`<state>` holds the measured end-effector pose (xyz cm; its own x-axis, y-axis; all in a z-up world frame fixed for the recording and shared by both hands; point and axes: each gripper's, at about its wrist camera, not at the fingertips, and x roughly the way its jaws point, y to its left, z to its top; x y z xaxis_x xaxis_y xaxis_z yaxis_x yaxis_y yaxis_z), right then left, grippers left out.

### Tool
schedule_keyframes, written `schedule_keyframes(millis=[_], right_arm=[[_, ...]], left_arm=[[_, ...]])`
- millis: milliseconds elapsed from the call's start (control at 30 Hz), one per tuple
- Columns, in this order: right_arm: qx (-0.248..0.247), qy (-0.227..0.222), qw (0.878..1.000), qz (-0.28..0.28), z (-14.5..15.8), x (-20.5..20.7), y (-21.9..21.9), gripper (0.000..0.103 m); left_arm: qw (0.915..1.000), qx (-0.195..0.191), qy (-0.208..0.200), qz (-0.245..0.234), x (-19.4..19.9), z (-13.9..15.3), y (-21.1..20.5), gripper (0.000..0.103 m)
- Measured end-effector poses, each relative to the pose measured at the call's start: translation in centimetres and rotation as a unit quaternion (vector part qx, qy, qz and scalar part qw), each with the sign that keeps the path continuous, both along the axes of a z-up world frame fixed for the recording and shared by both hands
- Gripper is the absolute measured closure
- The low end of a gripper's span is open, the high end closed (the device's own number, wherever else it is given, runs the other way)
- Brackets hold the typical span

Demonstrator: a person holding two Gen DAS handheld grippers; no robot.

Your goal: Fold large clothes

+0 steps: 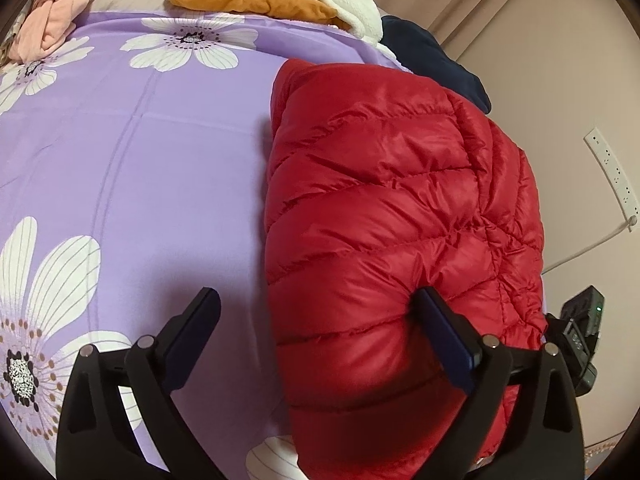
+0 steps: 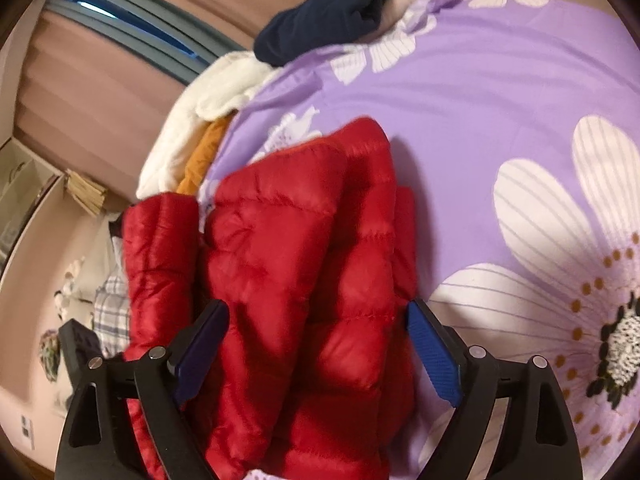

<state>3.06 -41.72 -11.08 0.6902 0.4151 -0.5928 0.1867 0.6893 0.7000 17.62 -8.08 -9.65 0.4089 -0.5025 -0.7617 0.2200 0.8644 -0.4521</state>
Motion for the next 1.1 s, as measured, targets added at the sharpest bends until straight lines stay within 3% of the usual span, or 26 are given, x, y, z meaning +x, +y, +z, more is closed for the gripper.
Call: schedule_keyframes(millis=[367, 1100], right_arm=[[0.042, 0.005, 0.999, 0.017, -1.6, 1.2, -0.3, 0.013], [0.044, 0.0, 0.999, 0.021, -1.7, 1.8, 0.1, 0.012]], left_arm=[[0.9994, -0.018, 0.001, -0.03, 0.7, -0.6, -1.4, 0.001], [0.9979, -0.044, 0.013, -0.046, 2.1, -1.5, -2.8, 0.0]])
